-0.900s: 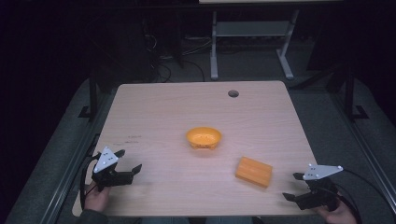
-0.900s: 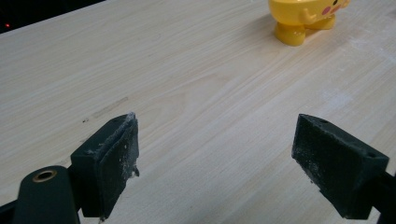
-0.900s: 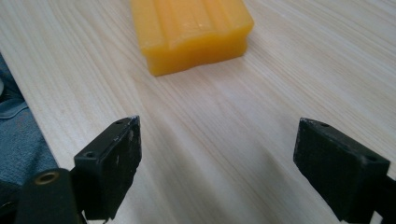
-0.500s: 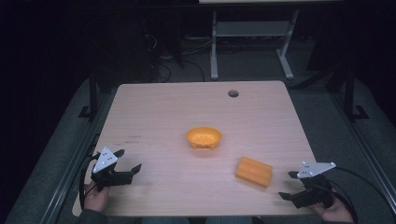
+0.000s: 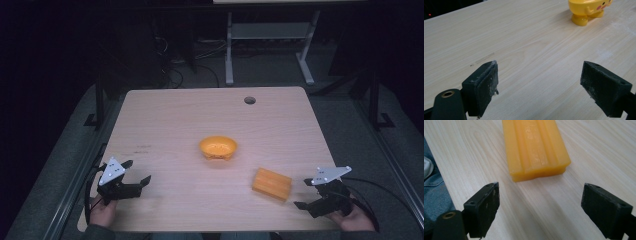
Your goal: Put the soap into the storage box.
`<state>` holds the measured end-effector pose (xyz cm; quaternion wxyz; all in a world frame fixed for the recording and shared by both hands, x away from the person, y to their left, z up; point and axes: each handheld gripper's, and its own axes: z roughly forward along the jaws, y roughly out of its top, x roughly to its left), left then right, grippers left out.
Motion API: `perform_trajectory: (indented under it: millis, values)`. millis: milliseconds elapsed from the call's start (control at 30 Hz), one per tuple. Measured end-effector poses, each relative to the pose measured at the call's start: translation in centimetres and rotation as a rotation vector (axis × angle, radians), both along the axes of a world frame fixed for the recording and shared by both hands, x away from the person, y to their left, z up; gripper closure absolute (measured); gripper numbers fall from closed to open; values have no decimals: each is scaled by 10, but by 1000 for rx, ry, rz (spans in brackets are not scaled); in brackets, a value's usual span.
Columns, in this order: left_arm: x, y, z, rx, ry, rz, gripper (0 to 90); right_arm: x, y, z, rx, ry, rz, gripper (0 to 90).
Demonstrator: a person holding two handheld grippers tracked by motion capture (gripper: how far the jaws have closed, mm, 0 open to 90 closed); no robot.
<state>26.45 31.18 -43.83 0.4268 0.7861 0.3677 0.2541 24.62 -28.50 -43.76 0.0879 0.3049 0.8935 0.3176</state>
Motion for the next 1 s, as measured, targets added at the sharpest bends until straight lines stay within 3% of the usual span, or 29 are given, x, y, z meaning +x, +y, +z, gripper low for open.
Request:
perform_trajectory:
  millis: [1000]
  values:
    - [0, 1, 1, -3, -3, -1, 142, 33, 38, 14, -56, 30, 86, 144]
